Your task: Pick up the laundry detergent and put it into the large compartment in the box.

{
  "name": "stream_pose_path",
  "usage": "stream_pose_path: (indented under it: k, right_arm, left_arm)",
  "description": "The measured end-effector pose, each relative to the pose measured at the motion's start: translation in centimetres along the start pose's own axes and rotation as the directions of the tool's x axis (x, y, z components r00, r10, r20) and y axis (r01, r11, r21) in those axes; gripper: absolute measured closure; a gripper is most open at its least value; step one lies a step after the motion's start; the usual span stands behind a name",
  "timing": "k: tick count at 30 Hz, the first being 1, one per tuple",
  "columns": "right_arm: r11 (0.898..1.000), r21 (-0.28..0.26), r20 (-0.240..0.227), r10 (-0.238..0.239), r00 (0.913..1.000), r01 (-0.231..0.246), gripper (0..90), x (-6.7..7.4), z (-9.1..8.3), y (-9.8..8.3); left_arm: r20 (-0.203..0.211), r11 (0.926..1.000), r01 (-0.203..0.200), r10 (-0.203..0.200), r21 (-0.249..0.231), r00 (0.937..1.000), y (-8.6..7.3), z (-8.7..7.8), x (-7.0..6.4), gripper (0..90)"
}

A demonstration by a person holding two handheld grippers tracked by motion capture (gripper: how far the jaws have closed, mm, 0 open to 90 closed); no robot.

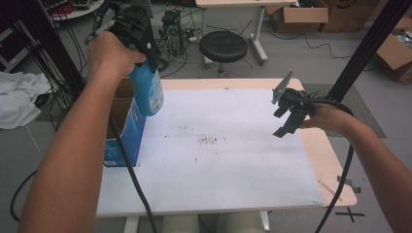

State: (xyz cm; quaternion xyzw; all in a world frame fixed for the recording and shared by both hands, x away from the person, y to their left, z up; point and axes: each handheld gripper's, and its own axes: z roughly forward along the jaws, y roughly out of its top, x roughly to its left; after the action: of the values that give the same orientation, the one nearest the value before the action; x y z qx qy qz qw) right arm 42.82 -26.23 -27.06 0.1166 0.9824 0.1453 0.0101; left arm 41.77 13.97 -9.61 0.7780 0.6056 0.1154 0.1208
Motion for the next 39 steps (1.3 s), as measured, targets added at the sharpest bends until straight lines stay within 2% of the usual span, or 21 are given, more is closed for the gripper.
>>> stream_pose_path:
  k: [5, 11, 18, 21, 24, 30, 39]
  right_arm:
    - [1.0, -0.003, 0.0, -0.002, 1.0, 0.002, 18.7, 0.0, 0.1, -0.1]
    - [1.0, -0.002, 0.0, -0.004, 1.0, 0.004, 18.7, -0.2, 0.1, -0.1]
    - [1.0, 0.0, 0.005, -0.005, 1.0, 0.005, 18.7, -0.2, 0.2, 0.0]
    - [1.0, 0.002, 0.005, -0.006, 1.0, 0.006, 18.7, -0.3, 0.3, 0.0]
    - [1.0, 0.002, 0.003, -0.011, 0.9999, 0.011, 18.7, -0.2, 0.3, 0.1]
    - [1.0, 0.002, 0.004, -0.01, 0.9999, 0.01, 18.7, -0.2, 0.4, 0.1]
    - [1.0, 0.004, 0.001, -0.002, 1.0, 0.002, 18.7, -0.3, 0.5, -0.1]
  left_arm:
    - [-0.015, 0.999, 0.043, -0.043, -0.004, 0.9989, -0.6, -0.5, 1.5, 38.1]
    - [-0.058, 0.9938, 0.111, -0.111, -0.007, 0.9921, -1.6, -1.1, 3.8, 38.1]
    - [-0.107, 0.99, 0.141, -0.141, -0.007, 0.9842, -2.6, -1.6, 5.5, 38.2]
    - [-0.11, 0.9876, 0.157, -0.156, -0.007, 0.9815, -2.9, -1.4, 6.1, 38.1]
    - [-0.12, 0.9848, 0.174, -0.173, -0.004, 0.9776, -3.4, -0.9, 6.9, 38.1]
    - [-0.131, 0.9845, 0.175, -0.175, -0.008, 0.9759, -4.0, 0.4, 7.4, 38.2]
    - [-0.113, 0.9847, 0.174, -0.172, 0.007, 0.9786, -4.8, 3.5, 8.4, 38.1]
